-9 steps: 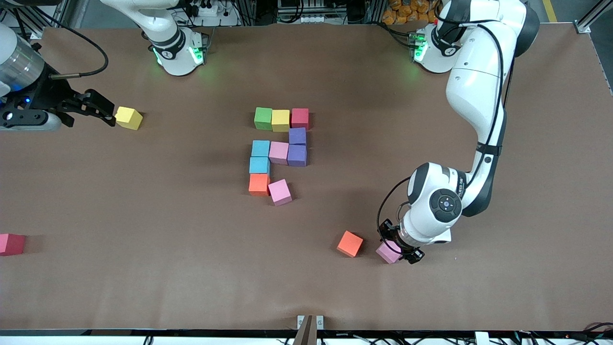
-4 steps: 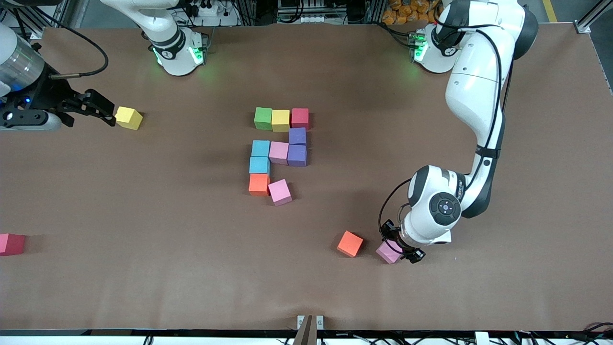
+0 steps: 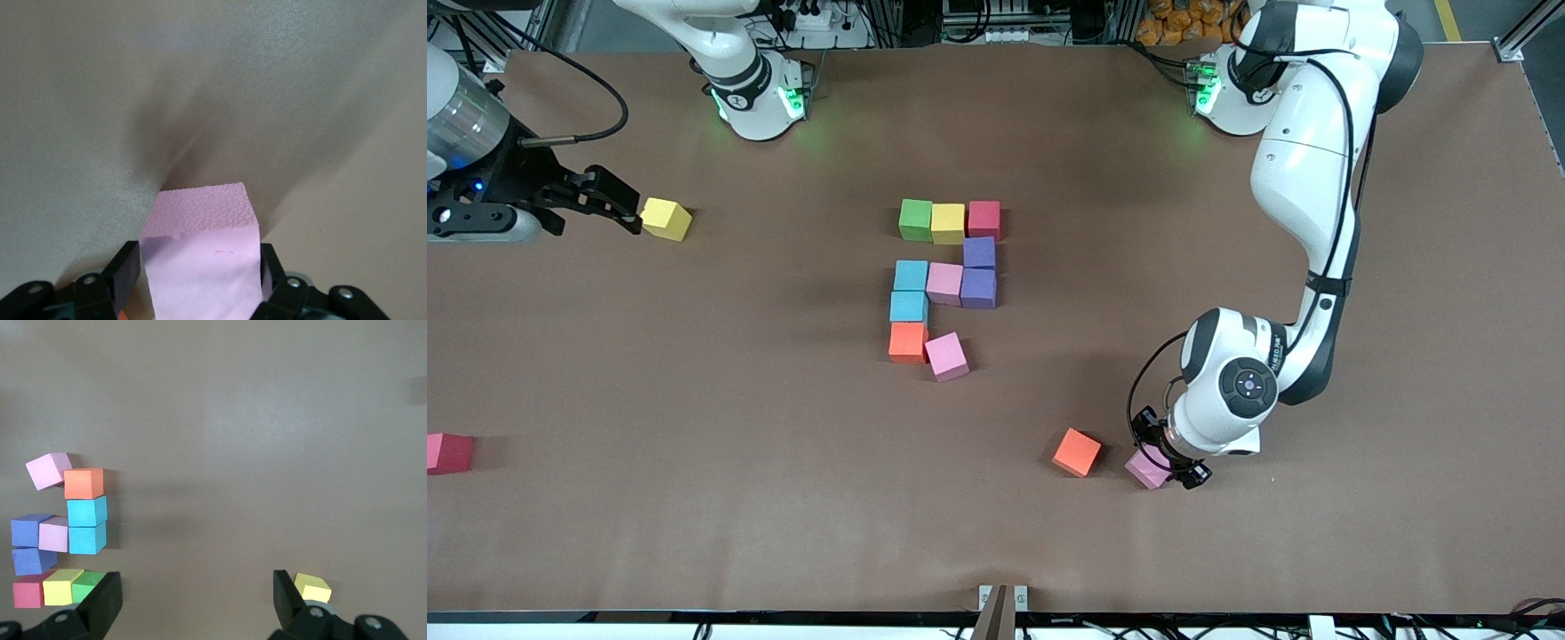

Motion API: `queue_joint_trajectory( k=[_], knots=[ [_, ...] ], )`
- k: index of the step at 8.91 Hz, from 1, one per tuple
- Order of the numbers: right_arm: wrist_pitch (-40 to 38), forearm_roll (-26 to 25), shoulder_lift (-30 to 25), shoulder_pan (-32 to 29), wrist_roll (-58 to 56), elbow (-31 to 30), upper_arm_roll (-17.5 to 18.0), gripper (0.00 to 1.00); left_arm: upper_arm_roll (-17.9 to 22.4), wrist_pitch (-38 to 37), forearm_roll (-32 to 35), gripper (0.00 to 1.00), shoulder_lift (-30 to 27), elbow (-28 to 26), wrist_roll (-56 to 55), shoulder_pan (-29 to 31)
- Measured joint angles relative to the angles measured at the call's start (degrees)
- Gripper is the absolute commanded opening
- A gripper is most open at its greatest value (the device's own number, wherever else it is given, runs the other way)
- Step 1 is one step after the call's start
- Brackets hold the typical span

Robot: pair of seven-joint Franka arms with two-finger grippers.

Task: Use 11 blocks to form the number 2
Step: 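Lower the left gripper and close it on the pink cube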

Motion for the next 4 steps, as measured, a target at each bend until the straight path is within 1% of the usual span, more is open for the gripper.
queue_joint_trajectory(
  k=[4],
  knots=[
    [0.0, 0.0, 0.0, 0.0, 0.0, 0.0, 0.0, 1.0, 0.0, 0.29, 0.07, 0.0, 0.24, 0.08, 5.07, -0.05]
  ],
)
